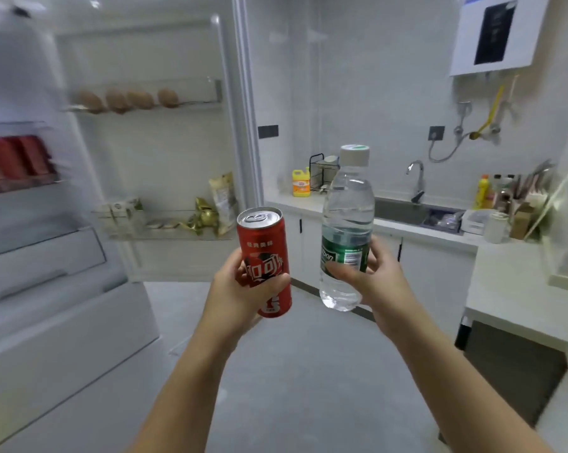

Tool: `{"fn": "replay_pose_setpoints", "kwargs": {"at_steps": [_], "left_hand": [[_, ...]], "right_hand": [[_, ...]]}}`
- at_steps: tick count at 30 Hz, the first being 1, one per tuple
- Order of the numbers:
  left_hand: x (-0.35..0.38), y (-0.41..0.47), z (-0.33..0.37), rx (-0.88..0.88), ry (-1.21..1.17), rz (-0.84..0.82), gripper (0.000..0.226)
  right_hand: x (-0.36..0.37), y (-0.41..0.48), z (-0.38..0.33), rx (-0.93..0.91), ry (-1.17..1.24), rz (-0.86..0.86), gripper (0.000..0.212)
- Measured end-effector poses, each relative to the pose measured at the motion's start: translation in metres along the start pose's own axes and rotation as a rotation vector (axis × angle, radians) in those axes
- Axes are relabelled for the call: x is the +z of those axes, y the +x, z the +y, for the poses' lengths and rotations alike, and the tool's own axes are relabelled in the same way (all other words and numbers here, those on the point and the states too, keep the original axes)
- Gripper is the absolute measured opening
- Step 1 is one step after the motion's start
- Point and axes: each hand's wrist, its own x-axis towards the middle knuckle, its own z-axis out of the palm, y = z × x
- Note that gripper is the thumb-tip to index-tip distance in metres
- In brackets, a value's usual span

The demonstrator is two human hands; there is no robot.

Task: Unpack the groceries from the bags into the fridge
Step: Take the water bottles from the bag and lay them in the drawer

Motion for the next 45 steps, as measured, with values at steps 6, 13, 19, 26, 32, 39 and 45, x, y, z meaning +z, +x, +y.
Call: {"fn": "replay_pose_setpoints", "kwargs": {"at_steps": [6, 13, 19, 26, 32, 39, 45], "left_hand": [[-0.1, -0.021, -0.002, 0.002, 0.055, 0.249, 0.044], [-0.17, -0.041, 0.003, -0.044, 0.104, 0.468, 0.043], [-0.189, -0.049, 0.01, -0.031, 0.14, 0.648, 0.042], [-0.19, -0.046, 0.022, 0.001, 0.209, 0.822, 0.044], [-0.19, -0.049, 0.025, -0.009, 0.226, 0.895, 0.043], [-0.201, -0.047, 0.03, -0.004, 0.232, 0.916, 0.047], [-0.212, -0.043, 0.025, 0.008, 0.226, 0.95, 0.053]], "right_hand": [[0.099, 0.0, 0.006, 0.024, 0.09, -0.224, 0.066], [0.183, 0.006, 0.011, 0.008, 0.116, -0.408, 0.058], [0.224, 0.026, 0.01, -0.003, 0.167, -0.596, 0.054], [0.245, 0.054, -0.001, -0.041, 0.181, -0.8, 0.057], [0.254, 0.06, -0.001, -0.037, 0.201, -0.861, 0.054], [0.269, 0.062, -0.004, -0.052, 0.21, -0.89, 0.05], [0.284, 0.066, 0.0, -0.042, 0.207, -0.931, 0.047]]}}
